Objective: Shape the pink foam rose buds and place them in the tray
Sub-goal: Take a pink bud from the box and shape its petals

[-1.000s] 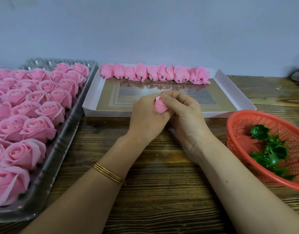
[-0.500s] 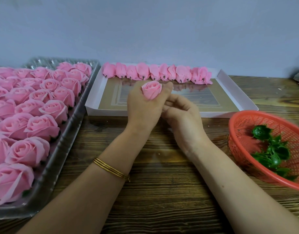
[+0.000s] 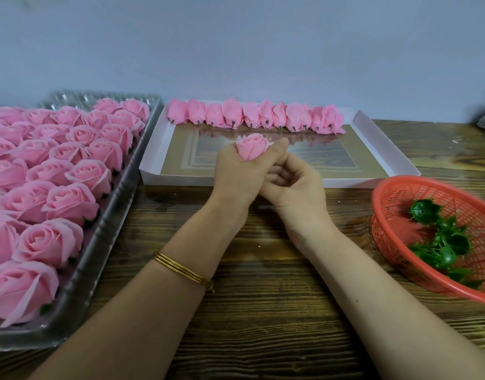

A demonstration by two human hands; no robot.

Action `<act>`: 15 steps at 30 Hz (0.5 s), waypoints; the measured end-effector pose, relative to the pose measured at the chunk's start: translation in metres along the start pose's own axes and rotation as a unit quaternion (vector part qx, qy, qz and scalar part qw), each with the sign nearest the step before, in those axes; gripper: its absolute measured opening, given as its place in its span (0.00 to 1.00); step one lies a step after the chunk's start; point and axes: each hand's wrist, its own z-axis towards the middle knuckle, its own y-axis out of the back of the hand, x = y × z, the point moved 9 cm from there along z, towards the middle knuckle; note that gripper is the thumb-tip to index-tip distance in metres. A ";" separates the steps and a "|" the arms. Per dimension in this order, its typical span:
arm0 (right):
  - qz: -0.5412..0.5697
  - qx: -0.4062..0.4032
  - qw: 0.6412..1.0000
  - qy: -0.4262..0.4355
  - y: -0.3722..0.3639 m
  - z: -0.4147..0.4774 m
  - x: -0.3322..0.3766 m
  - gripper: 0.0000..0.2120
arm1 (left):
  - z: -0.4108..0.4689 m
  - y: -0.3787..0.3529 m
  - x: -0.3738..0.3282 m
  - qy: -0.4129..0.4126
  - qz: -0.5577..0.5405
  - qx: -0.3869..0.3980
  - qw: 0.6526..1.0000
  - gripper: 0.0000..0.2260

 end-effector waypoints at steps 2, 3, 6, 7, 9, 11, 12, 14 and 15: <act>0.005 0.011 1.000 -0.009 -0.001 0.000 -0.001 0.13 | 0.002 0.001 0.003 0.021 0.005 0.006 1.000 0.20; 0.007 0.017 1.000 -0.011 -0.002 0.000 -0.001 0.13 | 0.002 0.002 0.003 0.030 0.008 0.008 0.999 0.20; 0.038 0.039 0.998 -0.030 -0.003 -0.002 -0.004 0.10 | 0.003 0.003 0.003 0.045 0.011 0.016 0.999 0.15; 0.052 0.047 0.997 -0.042 -0.004 -0.002 -0.005 0.09 | 0.003 0.003 0.002 0.045 0.014 0.018 0.999 0.12; 0.073 0.071 0.992 -0.069 -0.007 -0.001 -0.009 0.07 | 0.002 0.003 0.000 0.047 0.023 0.023 0.998 0.07; 0.095 0.095 0.987 -0.091 -0.009 -0.001 -0.011 0.04 | 0.001 0.002 0.002 0.060 0.038 0.039 0.997 0.09; 0.110 0.103 0.983 -0.101 -0.010 -0.001 -0.013 0.04 | 0.001 0.001 0.003 0.066 0.041 0.045 0.996 0.09; 0.137 0.109 0.978 -0.116 -0.011 0.000 -0.016 0.06 | 0.001 0.000 0.006 0.076 0.047 0.048 0.995 0.08; 0.147 0.110 0.976 -0.120 -0.011 0.000 -0.017 0.05 | 0.002 0.001 0.006 0.079 0.047 0.044 0.995 0.08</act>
